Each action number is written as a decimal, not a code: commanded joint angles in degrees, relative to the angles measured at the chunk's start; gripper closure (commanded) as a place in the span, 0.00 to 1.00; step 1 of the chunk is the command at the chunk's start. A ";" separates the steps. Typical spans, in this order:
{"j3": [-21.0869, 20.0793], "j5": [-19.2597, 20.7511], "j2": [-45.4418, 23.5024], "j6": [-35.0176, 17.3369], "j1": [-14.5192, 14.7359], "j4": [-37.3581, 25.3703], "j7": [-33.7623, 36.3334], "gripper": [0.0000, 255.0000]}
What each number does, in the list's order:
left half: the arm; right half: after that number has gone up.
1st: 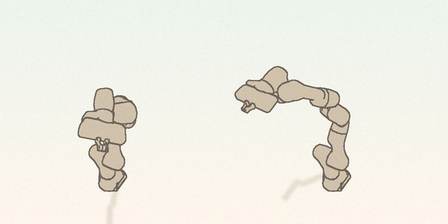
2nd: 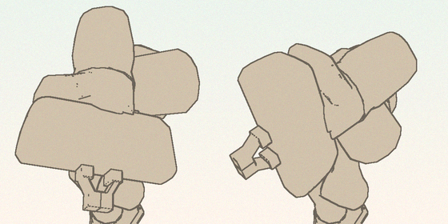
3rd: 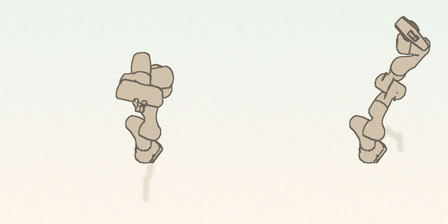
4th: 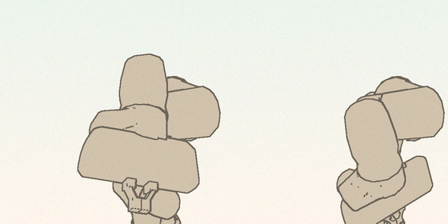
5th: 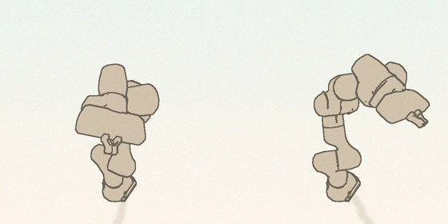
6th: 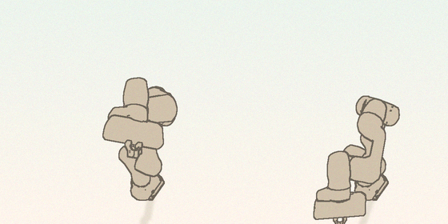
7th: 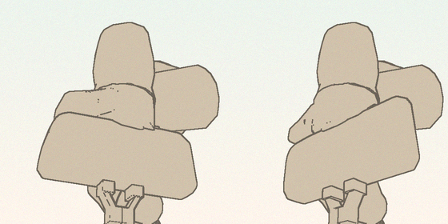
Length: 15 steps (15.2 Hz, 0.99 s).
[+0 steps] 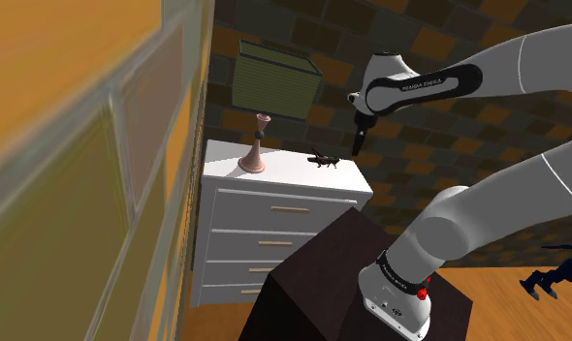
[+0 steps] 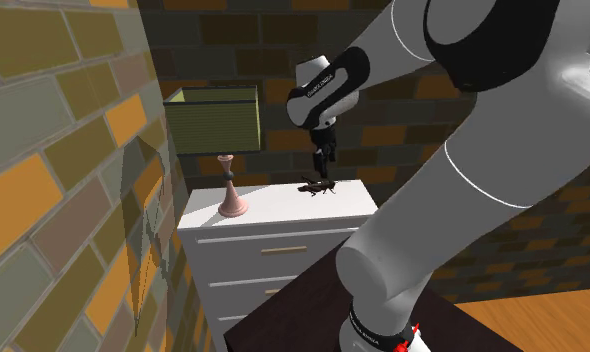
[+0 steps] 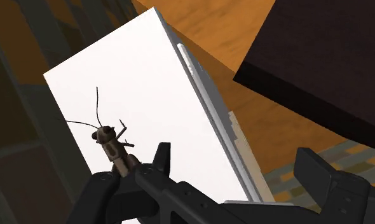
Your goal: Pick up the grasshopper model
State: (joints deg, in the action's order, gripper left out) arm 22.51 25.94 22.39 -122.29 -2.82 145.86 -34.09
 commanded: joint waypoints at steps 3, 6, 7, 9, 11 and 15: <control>4.06 -0.69 -9.82 -8.20 0.72 -3.45 -6.36 0.00; 6.40 -3.03 -17.30 -13.82 0.98 -6.40 -11.98 0.00; 6.95 -4.23 -19.88 -15.57 0.97 -7.53 -14.06 0.00; 7.59 -7.17 -25.10 -18.81 0.65 -10.00 -18.47 0.00; 7.43 -10.61 -30.32 -21.61 -0.25 -12.78 -23.10 0.00; 4.88 -17.24 -40.24 -25.63 -3.84 -19.35 -31.85 0.00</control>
State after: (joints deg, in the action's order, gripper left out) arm 28.17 10.54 -15.01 -146.67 -5.59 128.32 -63.53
